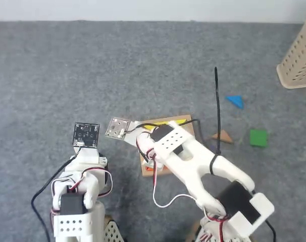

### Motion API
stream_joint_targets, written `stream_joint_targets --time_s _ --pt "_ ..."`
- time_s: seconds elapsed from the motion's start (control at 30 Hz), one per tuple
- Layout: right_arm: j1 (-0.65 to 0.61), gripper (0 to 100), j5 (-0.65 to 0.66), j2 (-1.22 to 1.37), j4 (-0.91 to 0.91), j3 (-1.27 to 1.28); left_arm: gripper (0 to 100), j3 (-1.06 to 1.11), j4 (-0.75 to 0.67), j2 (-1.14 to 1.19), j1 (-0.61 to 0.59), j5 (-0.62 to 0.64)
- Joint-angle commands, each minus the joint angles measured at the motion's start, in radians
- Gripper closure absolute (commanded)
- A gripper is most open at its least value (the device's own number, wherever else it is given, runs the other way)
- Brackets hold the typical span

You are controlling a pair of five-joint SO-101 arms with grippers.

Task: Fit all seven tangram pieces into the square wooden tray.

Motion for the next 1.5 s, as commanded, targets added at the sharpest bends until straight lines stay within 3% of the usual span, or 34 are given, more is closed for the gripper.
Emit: stream_joint_targets --time_s 0.0,0.17,0.33,0.53,0.83,1.03,1.47 --pt "-0.027 98.5 -0.086 -0.033 -0.002 -0.005 99 -0.005 0.006 -0.006 -0.002 0.006" --pt "-0.015 98.5 -0.144 -0.177 -0.008 0.041 99 -0.005 0.006 -0.006 -0.002 0.006" --pt "0.108 98.5 -0.161 -0.317 -0.147 0.170 99 -0.005 0.006 -0.006 -0.002 0.006" --pt "0.226 98.5 -0.284 -0.381 -0.271 0.252 99 -0.005 0.006 -0.006 -0.002 0.006" --pt "0.246 98.5 -0.387 -0.386 -0.414 0.341 99 -0.005 0.006 -0.006 -0.002 0.006" --pt "0.320 98.5 -0.390 -0.383 -0.423 0.344 99 -0.005 0.006 -0.006 -0.002 0.006" --pt "0.320 98.5 -0.390 -0.390 -0.426 0.351 99 -0.005 0.006 -0.006 -0.002 0.006"
